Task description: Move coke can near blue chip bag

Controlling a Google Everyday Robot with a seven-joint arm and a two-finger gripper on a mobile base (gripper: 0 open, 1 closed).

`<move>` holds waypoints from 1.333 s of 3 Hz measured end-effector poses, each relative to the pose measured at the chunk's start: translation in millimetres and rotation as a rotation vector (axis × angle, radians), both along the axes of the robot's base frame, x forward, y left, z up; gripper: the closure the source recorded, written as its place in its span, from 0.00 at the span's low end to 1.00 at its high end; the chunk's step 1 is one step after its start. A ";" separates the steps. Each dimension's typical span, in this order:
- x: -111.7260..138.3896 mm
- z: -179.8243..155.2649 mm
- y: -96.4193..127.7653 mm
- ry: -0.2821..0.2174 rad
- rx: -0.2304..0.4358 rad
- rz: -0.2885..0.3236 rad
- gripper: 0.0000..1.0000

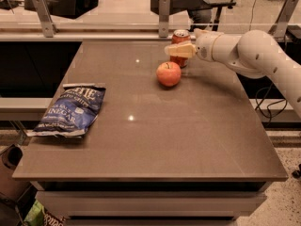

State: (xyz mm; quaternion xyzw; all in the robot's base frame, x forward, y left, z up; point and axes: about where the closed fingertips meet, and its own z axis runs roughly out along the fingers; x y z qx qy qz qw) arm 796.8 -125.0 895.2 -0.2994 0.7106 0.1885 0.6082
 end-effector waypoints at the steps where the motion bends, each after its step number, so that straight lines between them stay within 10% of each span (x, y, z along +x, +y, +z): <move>1: -0.6 -0.7 2.5 0.002 -0.001 0.004 0.41; 4: 0.2 -2.9 11.5 0.005 0.001 0.016 1.00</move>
Offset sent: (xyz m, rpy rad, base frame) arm -0.0005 0.0022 -0.0006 -0.0008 0.0017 0.0034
